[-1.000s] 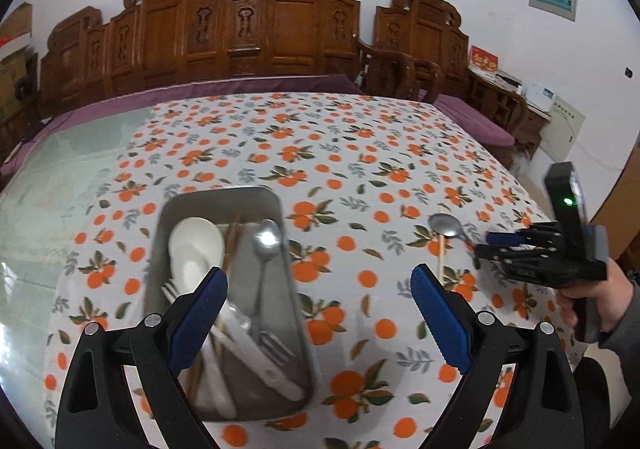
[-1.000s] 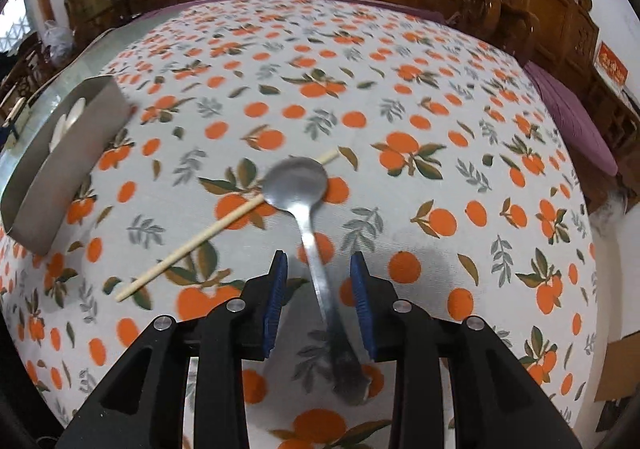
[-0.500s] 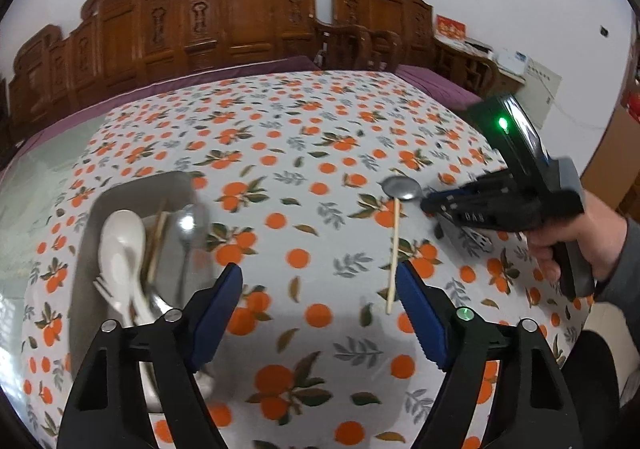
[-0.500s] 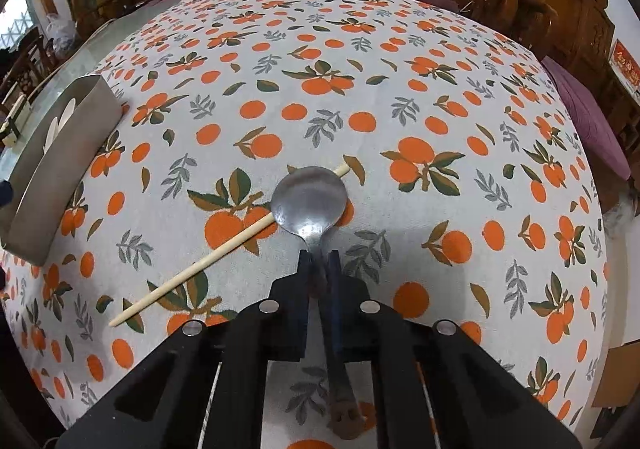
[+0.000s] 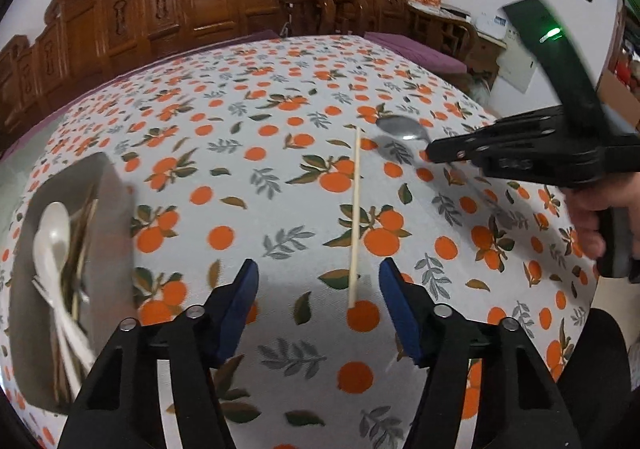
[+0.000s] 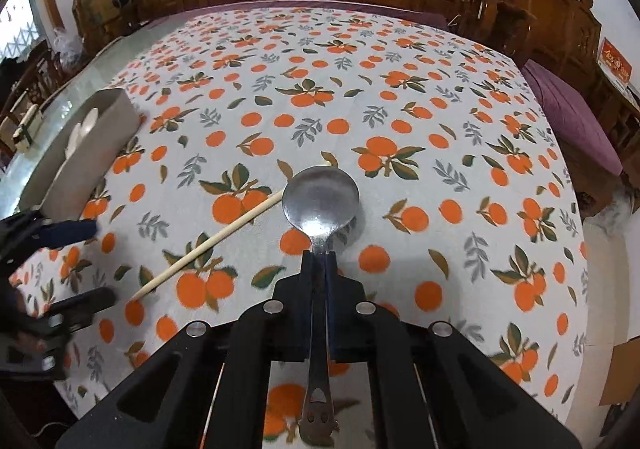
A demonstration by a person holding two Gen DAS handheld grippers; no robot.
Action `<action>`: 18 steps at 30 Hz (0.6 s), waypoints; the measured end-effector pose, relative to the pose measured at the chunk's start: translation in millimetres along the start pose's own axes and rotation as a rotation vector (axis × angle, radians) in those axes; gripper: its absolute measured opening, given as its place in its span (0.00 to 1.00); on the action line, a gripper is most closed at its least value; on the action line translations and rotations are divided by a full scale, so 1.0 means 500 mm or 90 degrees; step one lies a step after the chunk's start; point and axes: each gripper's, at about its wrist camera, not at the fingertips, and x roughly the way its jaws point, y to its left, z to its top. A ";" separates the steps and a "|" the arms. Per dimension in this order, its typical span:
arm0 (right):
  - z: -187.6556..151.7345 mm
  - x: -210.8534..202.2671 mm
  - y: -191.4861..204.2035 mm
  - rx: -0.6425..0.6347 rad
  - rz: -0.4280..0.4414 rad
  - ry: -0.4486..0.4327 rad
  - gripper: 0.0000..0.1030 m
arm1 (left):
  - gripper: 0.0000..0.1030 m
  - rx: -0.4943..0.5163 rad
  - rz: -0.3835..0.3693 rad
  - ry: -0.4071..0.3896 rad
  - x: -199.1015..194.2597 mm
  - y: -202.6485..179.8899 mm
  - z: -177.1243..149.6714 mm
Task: Organize utensils
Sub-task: 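Grasp the wooden chopstick with the left gripper while the right lifts the steel spoon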
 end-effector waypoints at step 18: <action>-0.045 -0.063 0.001 -0.009 0.015 -0.013 0.07 | 0.04 0.037 0.015 0.017 0.065 -0.029 0.002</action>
